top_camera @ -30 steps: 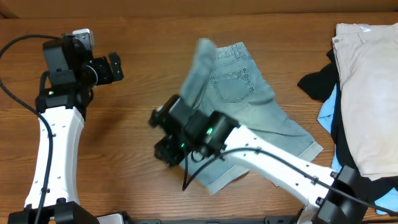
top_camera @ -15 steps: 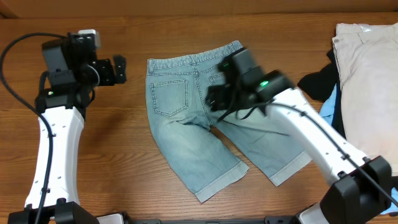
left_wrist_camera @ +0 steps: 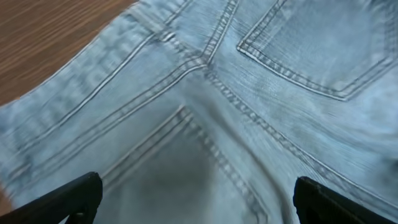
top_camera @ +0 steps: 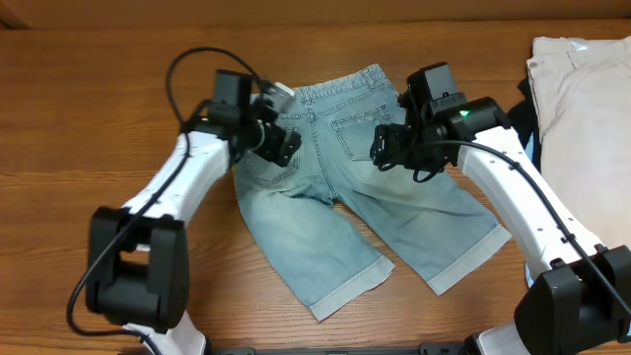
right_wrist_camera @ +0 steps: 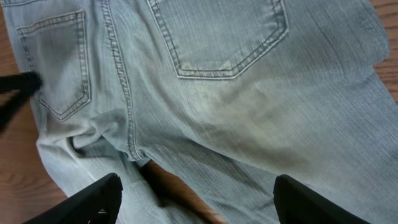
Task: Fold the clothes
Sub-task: 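Grasp the shorts and spread them flat, left gripper pulling leftward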
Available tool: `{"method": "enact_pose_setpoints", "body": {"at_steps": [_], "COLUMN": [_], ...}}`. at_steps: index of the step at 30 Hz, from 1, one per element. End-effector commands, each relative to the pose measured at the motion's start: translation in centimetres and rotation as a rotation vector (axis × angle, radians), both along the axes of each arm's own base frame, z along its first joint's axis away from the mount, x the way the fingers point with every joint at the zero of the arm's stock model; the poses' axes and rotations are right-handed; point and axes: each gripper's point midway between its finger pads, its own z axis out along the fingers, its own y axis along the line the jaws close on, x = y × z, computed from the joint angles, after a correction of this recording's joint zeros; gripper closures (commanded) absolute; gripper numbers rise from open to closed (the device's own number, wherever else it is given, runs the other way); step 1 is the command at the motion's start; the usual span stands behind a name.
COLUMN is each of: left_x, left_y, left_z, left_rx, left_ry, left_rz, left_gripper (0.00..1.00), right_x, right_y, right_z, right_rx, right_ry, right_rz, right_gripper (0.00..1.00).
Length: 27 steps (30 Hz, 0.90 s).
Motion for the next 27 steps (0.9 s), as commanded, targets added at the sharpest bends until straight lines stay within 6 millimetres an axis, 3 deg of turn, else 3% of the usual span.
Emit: {"method": "enact_pose_setpoints", "body": {"at_steps": [1, 7, 12, 14, 16, 20, 24, 25, 27], "left_x": [0.9, 0.6, 0.4, 0.2, 0.0, -1.4, -3.2, -4.2, -5.4], "left_y": [-1.0, -0.9, 2.2, 4.9, 6.8, 12.3, 16.6, 18.6, 20.8], "left_z": [-2.6, -6.6, -10.1, -11.2, -11.5, -12.1, -12.4, -12.3, -11.7], "left_rx": [0.129, 0.231, 0.320, 0.330, 0.303, 0.228, 0.159, 0.131, 0.080], "left_ry": [-0.034, 0.013, 0.098, 0.149, 0.195, 0.332, 0.464, 0.525, 0.608], "left_rz": [-0.034, -0.025, 0.173, 0.362, 0.479, 0.761, 0.878, 0.927, 0.982], "left_gripper": [0.00, 0.00, 0.00, 0.00, 0.00, 0.00, 0.00, 0.00, 0.00], "right_x": [0.0, 0.0, 0.1, 0.2, 0.3, 0.7, 0.9, 0.9, 0.4], "right_y": [-0.3, -0.3, -0.5, -0.5, -0.5, -0.9, -1.2, -1.0, 0.3], "right_z": [1.1, 1.1, 1.1, 1.1, 1.2, 1.0, -0.1, -1.0, -2.3], "right_rx": [-0.002, -0.001, -0.010, -0.013, -0.012, -0.028, -0.053, -0.054, 0.003], "right_ry": [-0.040, -0.040, -0.045, -0.049, -0.054, -0.055, -0.033, -0.006, 0.055], "right_rz": [0.002, 0.002, -0.009, -0.011, -0.011, -0.046, -0.065, -0.062, -0.024], "right_gripper": [0.18, 0.18, 0.17, 0.16, 0.16, 0.13, 0.12, 0.11, 0.11]}}
